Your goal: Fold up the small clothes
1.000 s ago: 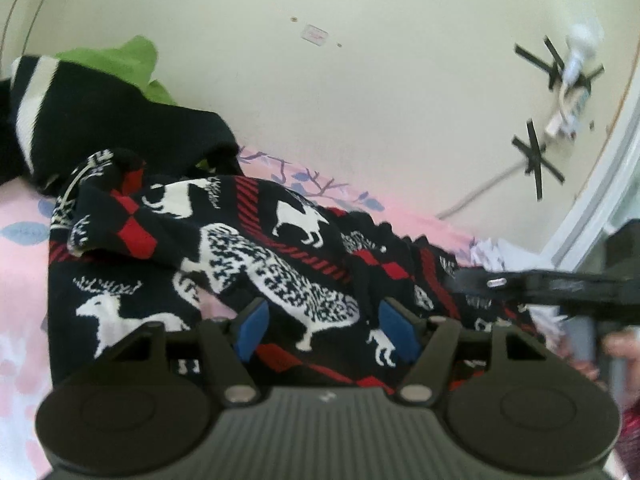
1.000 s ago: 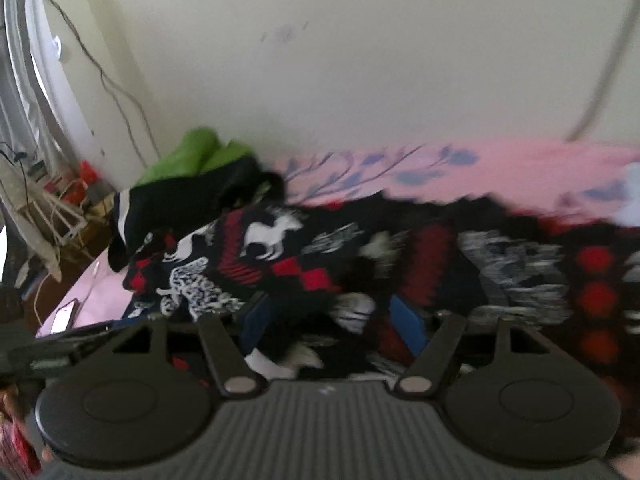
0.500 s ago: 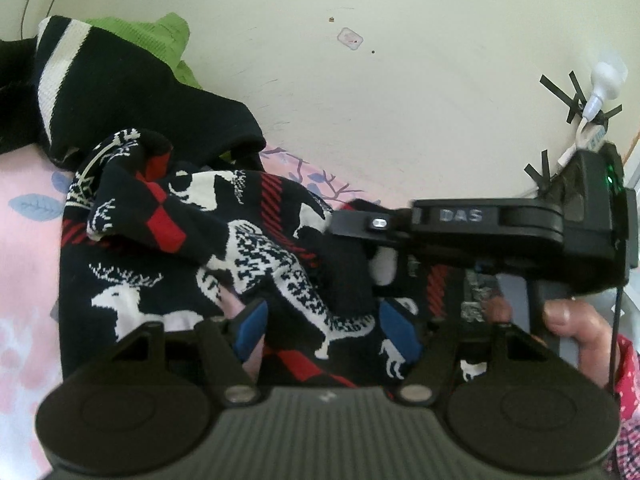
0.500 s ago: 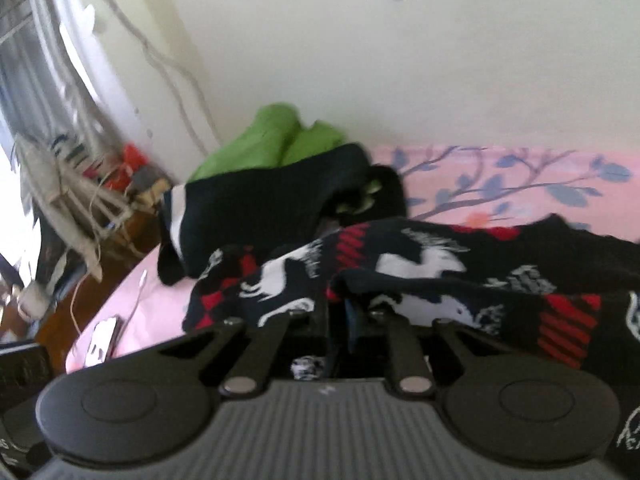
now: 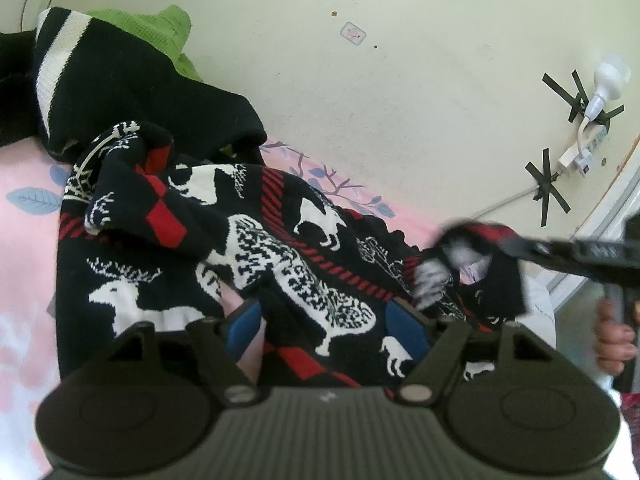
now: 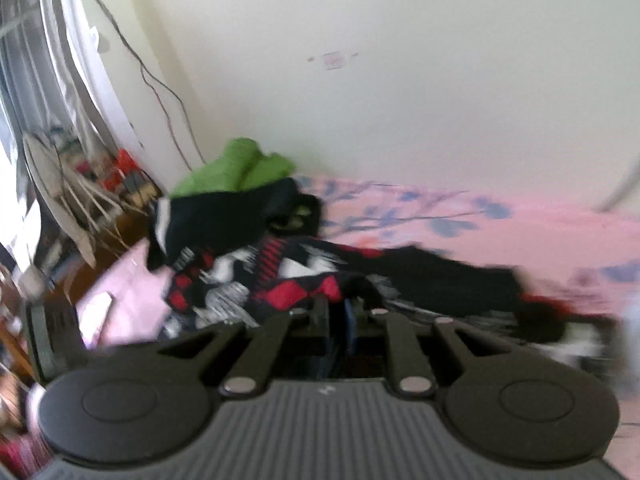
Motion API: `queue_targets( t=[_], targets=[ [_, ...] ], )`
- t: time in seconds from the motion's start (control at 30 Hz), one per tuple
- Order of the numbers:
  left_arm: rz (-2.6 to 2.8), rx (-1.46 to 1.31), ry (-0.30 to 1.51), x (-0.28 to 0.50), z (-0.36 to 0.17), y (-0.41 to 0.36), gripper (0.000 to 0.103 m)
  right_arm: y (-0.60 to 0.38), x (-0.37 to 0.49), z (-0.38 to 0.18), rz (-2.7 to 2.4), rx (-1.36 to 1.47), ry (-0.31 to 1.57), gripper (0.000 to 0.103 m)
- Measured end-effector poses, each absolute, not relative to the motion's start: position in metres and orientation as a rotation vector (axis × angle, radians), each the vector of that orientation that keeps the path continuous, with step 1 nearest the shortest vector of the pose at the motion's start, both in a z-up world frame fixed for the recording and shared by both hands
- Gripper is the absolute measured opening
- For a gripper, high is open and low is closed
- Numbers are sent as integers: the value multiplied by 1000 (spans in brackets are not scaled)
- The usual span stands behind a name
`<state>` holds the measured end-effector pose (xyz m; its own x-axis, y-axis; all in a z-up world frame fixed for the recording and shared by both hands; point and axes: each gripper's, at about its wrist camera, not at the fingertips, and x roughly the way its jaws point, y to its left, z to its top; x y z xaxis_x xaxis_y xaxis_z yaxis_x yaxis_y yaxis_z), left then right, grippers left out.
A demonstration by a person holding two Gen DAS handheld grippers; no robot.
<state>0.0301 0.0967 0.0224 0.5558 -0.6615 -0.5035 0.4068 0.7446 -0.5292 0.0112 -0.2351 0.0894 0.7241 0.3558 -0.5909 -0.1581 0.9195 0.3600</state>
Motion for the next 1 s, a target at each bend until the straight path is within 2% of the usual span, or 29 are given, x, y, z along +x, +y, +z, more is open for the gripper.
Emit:
queue_targets(
  t=[0.07,0.1,0.13,0.2,0.27,0.4,0.57,0.6,0.67,0.7,0.77,0.8,0.83,0.97,1.0],
  targets=[
    [-659,-370,745,30,23,95,72,-261,-6,90,260,279,740,13],
    [-669,-366,744,29,23,94,74,-273,-14,87,254,272,767,17],
    [-683,-364,743,29,24,94,77,-283,-20,82,228,256,795,33],
    [-715,-365,740,28,25,92,78,-305,-39,74,94,238,781,77],
    [-747,-365,738,27,29,88,78,-322,-59,65,6,267,737,74],
    [-797,-365,745,31,47,69,79,-336,-92,43,-23,406,639,74],
    [-852,-296,796,46,59,9,77,-329,-110,16,-1,517,553,71],
    [-857,-264,793,47,60,-4,76,-326,-110,12,-4,521,541,68],
    [-868,-206,812,50,57,-32,75,-321,-105,5,-14,527,549,38],
    [-865,-178,837,52,52,-47,71,-320,-98,-3,-22,532,595,9],
    [-847,-123,893,54,38,-68,46,-310,-91,-13,-76,404,641,9],
    [-841,-92,922,53,31,-77,22,-302,-90,-13,-100,291,661,19],
    [-826,-58,934,51,25,-83,17,-299,-92,-11,-110,246,653,21],
    [-796,44,845,31,22,-86,18,-303,-95,-13,-111,266,645,23],
    [-784,60,843,29,23,-87,24,-305,-95,-13,-113,291,644,26]
  ],
)
